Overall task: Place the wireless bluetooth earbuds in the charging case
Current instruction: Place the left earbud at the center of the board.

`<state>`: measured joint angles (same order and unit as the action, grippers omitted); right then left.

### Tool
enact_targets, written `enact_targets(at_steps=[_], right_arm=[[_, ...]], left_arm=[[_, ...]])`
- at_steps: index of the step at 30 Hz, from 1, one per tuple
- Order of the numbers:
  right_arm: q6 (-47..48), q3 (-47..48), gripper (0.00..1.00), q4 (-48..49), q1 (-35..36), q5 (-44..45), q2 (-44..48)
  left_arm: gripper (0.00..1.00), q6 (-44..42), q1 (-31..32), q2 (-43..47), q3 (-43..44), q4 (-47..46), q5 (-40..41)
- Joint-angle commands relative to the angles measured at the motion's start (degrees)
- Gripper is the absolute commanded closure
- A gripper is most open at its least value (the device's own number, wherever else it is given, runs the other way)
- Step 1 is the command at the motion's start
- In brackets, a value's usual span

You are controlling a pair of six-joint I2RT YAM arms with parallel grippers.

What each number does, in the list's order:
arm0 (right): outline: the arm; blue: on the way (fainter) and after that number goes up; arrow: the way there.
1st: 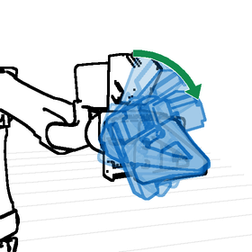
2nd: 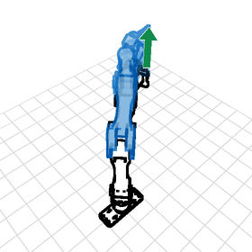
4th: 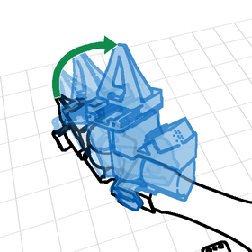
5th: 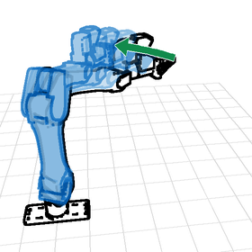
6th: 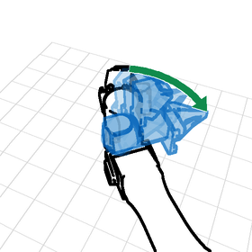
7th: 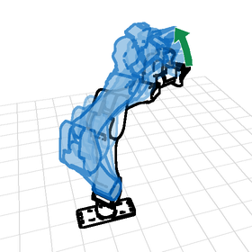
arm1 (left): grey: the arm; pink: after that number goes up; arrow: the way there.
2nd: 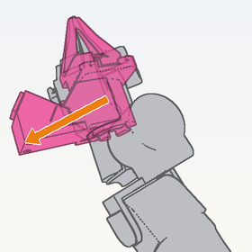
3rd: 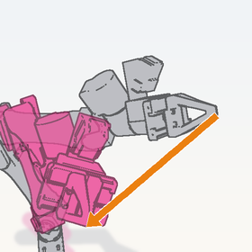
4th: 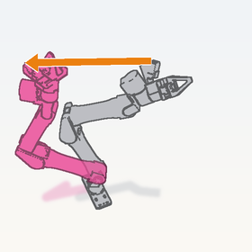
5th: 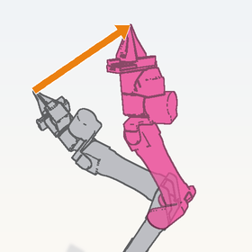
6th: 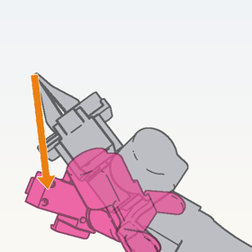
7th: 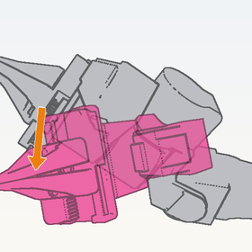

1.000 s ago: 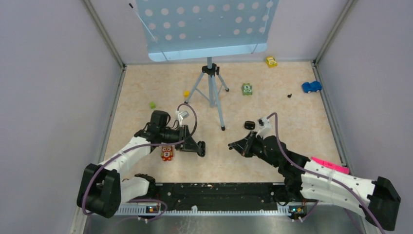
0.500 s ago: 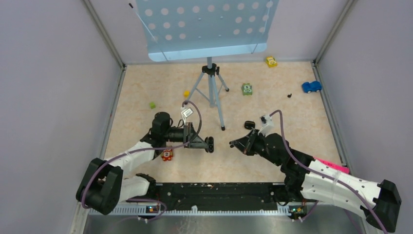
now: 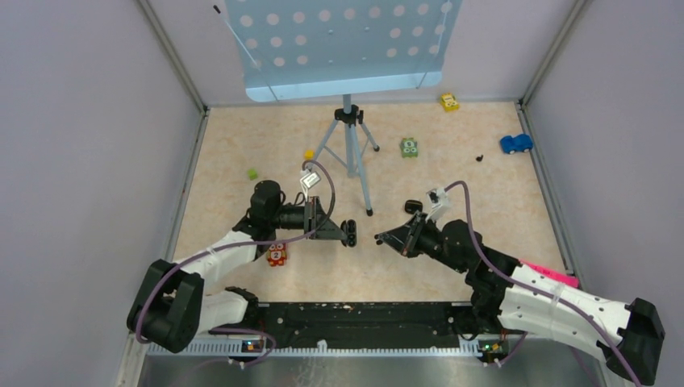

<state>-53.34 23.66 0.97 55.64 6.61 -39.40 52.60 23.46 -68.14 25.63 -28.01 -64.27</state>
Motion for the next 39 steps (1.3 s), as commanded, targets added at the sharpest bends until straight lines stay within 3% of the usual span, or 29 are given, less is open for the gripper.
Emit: enact_targets(at_steps=[1, 9, 12, 16, 20, 24, 30, 33, 39], right_arm=[[-0.7, -1.7, 1.00, 8.0, -2.6, -6.9, 1.4], [-9.2, -12.1, 1.00, 30.1, -13.0, -25.7, 0.5], [-8.0, -11.5, 1.00, 30.4, -13.9, -29.7, -1.2], [-4.5, -7.8, 1.00, 18.1, -14.1, -24.9, -2.2], [-5.5, -4.0, 1.00, -9.1, -14.8, -5.6, -1.7], [-9.2, -2.3, 1.00, -22.5, -14.9, 5.0, 0.8], [-13.3, -0.4, 1.00, -31.4, -14.9, 7.5, -1.4], [-14.9, -0.5, 1.00, -30.3, -14.9, 6.3, -4.5], [-19.2, -0.7, 1.00, -25.8, -14.9, 6.8, -8.9]], left_arm=[[1.00, -5.7, 0.2, 0.1, 3.9, 4.8, -2.5], [1.00, -12.4, 0.1, -0.4, 5.0, 10.2, -6.0], [1.00, -12.4, 0.1, -2.2, 5.1, 10.2, -6.8], [1.00, -12.4, 0.0, -3.1, 5.1, 10.4, -4.4], [1.00, -12.6, 0.0, -3.1, 4.9, 12.2, -0.3], [1.00, -13.8, 0.0, 0.2, 4.0, 14.9, 5.1], [1.00, -20.2, 0.0, 1.1, 6.3, 24.0, 9.3], [1.00, -24.7, -0.1, 0.4, 8.7, 30.8, 10.4], [1.00, -27.5, 0.0, 2.1, 10.3, 34.3, 11.3]])
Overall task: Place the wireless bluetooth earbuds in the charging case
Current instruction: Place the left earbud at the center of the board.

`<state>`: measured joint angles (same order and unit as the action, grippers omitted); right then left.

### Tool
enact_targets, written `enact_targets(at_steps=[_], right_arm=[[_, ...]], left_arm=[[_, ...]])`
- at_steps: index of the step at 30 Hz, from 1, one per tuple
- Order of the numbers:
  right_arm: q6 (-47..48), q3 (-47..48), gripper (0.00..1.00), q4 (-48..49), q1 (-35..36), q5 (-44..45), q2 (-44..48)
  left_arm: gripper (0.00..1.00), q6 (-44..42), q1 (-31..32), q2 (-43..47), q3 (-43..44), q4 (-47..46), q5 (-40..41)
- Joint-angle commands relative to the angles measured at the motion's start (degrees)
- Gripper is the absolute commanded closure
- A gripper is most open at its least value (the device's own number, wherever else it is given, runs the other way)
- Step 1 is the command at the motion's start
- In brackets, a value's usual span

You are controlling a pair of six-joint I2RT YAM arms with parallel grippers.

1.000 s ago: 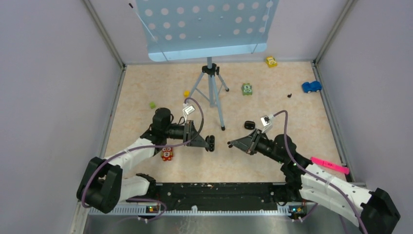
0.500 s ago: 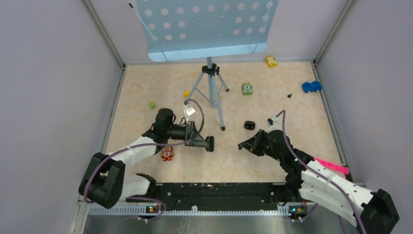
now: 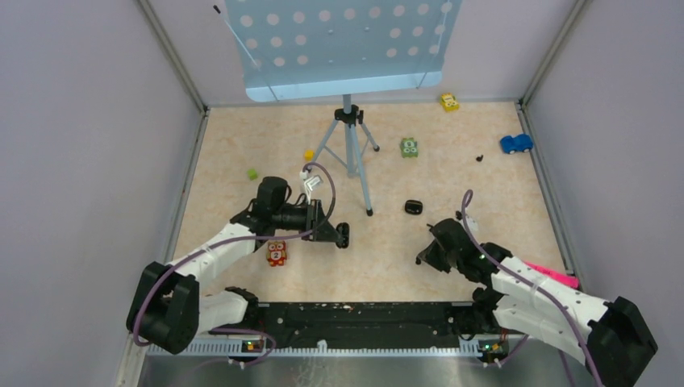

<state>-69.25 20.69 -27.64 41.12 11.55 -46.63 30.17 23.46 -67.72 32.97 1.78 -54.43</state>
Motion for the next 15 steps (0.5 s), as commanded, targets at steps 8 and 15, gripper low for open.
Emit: enact_targets(at_steps=[8, 15], right_arm=[[-3.7, 3.0, 0.78, 8.7, -0.3, 1.0, -10.1], [-0.8, 4.2, 0.68, 12.2, -0.3, 0.3, -10.5]], left_arm=[[1.00, -7.1, 0.0, 1.6, 3.8, 7.4, 2.4], [1.00, -6.1, 0.0, 1.4, 3.8, 6.3, 2.7]])
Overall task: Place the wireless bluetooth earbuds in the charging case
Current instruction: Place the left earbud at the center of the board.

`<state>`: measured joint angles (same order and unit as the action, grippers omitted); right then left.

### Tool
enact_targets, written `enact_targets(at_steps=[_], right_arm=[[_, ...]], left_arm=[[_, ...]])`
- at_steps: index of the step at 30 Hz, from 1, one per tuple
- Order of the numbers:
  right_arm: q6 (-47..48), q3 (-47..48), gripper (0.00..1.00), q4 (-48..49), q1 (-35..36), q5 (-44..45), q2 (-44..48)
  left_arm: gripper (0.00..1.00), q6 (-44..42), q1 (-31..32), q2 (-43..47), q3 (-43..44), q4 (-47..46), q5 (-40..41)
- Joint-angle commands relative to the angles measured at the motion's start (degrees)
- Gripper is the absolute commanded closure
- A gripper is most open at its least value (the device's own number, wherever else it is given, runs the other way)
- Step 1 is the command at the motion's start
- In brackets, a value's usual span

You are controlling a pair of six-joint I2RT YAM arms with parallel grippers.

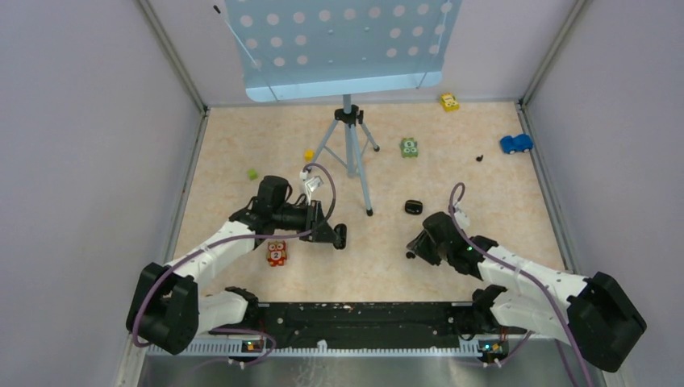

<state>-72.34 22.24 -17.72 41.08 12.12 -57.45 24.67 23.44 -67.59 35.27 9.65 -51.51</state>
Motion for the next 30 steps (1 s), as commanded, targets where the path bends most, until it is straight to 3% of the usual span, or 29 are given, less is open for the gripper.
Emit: enact_targets(at_steps=[1, 13, 17, 21, 24, 26, 27, 30], right_arm=[[3.0, 2.8, 0.68, 2.0, -0.3, -0.3, 0.7], [11.3, -0.5, 0.69, -1.9, -0.3, 0.3, 12.5], [14.0, 0.5, 0.68, -5.5, -0.3, 1.1, 9.2], [16.3, -0.3, 0.67, -1.2, -0.3, -3.5, 5.0], [17.9, -0.9, 0.41, 2.9, -0.3, -6.6, 2.7], [18.4, -0.8, 0.35, 4.2, -0.2, -7.5, 1.2], [18.7, -0.9, 0.23, 4.8, -0.2, -7.9, 0.8], [19.2, -1.2, 0.20, 6.5, -0.2, -8.7, 0.1]], left_arm=[[1.00, -0.4, 0.0, 1.1, 1.5, -1.8, -0.4], [1.00, 0.5, 0.0, -0.2, 2.1, -3.1, -0.2], [1.00, 0.6, 0.0, -0.5, 2.1, -3.3, 0.0], [1.00, 0.6, 0.0, -0.5, 2.0, -3.0, -0.2], [1.00, 0.6, 0.0, -0.1, 1.5, -2.9, 0.1], [1.00, 0.6, 0.0, 0.1, 1.1, -2.8, 0.3], [1.00, 0.7, 0.0, 0.2, 0.9, -2.8, 0.3], [1.00, 1.0, 0.0, 0.2, 0.5, -3.1, 0.3]])
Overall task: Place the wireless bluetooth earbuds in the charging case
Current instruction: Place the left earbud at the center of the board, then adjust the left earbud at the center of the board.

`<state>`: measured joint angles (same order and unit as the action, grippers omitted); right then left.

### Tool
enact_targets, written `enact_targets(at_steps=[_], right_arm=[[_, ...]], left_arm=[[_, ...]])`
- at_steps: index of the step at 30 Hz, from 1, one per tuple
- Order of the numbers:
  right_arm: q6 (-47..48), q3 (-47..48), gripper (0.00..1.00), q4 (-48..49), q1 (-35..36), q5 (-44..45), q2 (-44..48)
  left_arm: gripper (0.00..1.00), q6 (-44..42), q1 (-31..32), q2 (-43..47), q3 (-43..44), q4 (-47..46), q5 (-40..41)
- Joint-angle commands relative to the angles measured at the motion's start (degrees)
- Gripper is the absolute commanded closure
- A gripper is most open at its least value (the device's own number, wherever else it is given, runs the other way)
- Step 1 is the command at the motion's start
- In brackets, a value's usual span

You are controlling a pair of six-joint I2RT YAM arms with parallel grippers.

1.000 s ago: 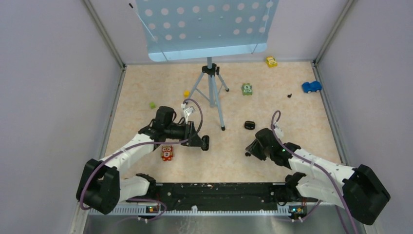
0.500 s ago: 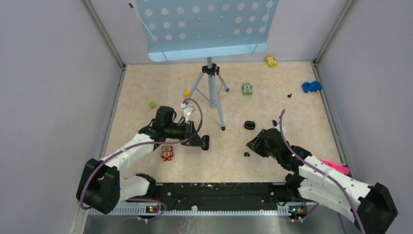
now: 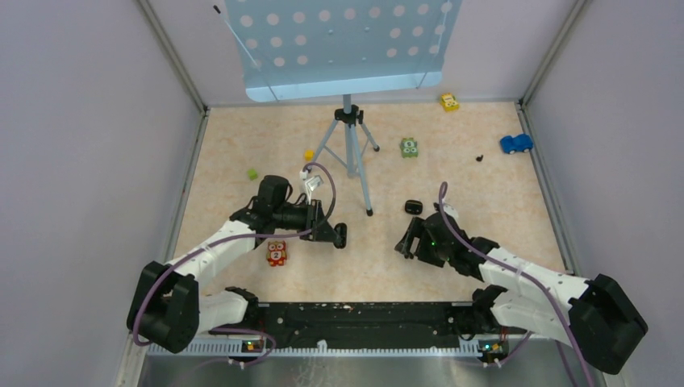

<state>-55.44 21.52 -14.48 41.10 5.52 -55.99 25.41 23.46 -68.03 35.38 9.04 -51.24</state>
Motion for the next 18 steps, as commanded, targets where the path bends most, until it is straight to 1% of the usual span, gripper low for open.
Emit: enact_targets(at_steps=[1, 7, 10, 18], right_arm=[[2.5, -0.7, 0.20, 3.8, -0.2, -2.4, -1.4], [2.4, -1.8, 0.19, 7.3, -0.2, -5.2, -1.7], [2.2, -2.0, 0.19, 7.1, -0.2, -5.3, -1.7], [2.7, -2.5, 0.19, 8.2, 0.4, -9.7, -1.6]], left_arm=[[1.00, 0.3, 0.0, 0.7, 0.3, -2.4, 0.0], [1.00, 0.3, 0.0, 0.9, 0.0, -2.6, 0.0], [1.00, 0.3, 0.0, 1.4, -0.3, -2.6, 0.0], [1.00, 1.9, 0.0, 2.1, -2.0, -4.5, -0.3]])
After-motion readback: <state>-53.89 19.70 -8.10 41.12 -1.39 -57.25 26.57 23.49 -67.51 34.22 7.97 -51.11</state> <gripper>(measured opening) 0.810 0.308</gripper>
